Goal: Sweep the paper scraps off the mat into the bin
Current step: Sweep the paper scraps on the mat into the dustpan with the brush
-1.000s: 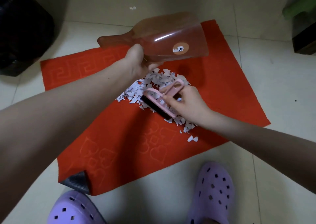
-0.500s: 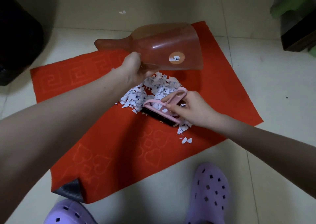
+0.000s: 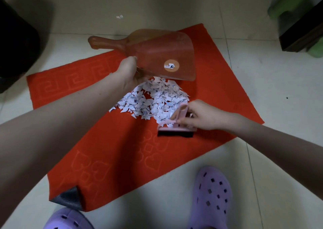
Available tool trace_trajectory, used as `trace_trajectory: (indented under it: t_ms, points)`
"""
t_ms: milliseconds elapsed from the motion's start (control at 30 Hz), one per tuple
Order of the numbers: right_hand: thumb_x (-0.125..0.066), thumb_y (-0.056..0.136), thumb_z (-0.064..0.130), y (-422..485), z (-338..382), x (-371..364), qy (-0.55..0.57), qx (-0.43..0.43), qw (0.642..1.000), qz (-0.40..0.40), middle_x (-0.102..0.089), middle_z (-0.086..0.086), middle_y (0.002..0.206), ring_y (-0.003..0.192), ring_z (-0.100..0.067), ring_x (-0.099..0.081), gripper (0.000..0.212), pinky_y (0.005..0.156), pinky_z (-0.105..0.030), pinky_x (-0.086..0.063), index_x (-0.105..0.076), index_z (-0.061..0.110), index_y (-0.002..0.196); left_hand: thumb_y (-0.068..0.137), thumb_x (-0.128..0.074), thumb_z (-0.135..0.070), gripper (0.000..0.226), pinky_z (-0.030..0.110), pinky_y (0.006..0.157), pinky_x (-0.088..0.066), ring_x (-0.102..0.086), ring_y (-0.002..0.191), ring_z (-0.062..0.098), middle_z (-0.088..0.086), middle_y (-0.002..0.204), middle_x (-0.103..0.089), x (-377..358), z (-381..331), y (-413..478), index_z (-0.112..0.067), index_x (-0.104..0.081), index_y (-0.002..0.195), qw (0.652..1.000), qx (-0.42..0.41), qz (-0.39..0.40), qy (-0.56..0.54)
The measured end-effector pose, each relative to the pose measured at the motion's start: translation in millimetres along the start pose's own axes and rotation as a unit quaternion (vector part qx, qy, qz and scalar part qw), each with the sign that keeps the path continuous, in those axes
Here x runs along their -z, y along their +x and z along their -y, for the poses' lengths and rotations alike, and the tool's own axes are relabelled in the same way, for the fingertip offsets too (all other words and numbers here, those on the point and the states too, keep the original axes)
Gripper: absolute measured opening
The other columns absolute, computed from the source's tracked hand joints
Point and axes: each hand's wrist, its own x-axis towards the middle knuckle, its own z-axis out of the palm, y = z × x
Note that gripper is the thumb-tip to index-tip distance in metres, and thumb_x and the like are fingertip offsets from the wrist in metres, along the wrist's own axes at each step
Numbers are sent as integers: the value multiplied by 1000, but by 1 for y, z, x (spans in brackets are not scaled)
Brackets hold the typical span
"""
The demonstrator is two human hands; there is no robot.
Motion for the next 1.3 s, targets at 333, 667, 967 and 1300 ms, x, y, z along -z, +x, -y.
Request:
trace_trajectory:
  t_ms: [333,667,967,1300]
  points:
    - [-64,90,13,-8,13,10,4,23,1000,13,-64,24,89,81,16,-59,17,70,-3,-39,-70,18,104,103,-33,-28,27,34,77,-57,-65,79,21,8,86,-62,5,-4,0,-11,-47,119,1000,-4,9,7]
    - [-64,90,17,-8,13,15,29,24,993,-108,-71,12,105,90,4,-65,23,79,-33,-54,-64,40,95,103,-34,-30,27,31,57,-60,-67,98,28,12,102,-65,8,-6,-3,-11,-49,116,1000,7,14,-20]
    - [-66,87,23,-9,-8,30,-75,-45,994,65,-72,10,96,92,-7,-66,19,83,-36,-52,-67,41,91,104,-32,-25,26,35,64,-61,-68,97,24,11,102,-67,3,-10,-8,-10,-49,116,998,10,13,-62]
    - [-69,85,15,-3,5,44,28,85,987,-130,-68,15,99,98,-3,-65,18,87,-28,-52,-73,18,103,103,-27,-18,28,38,68,-61,-68,93,26,13,101,-67,6,-9,-9,-9,-53,104,996,20,15,-91]
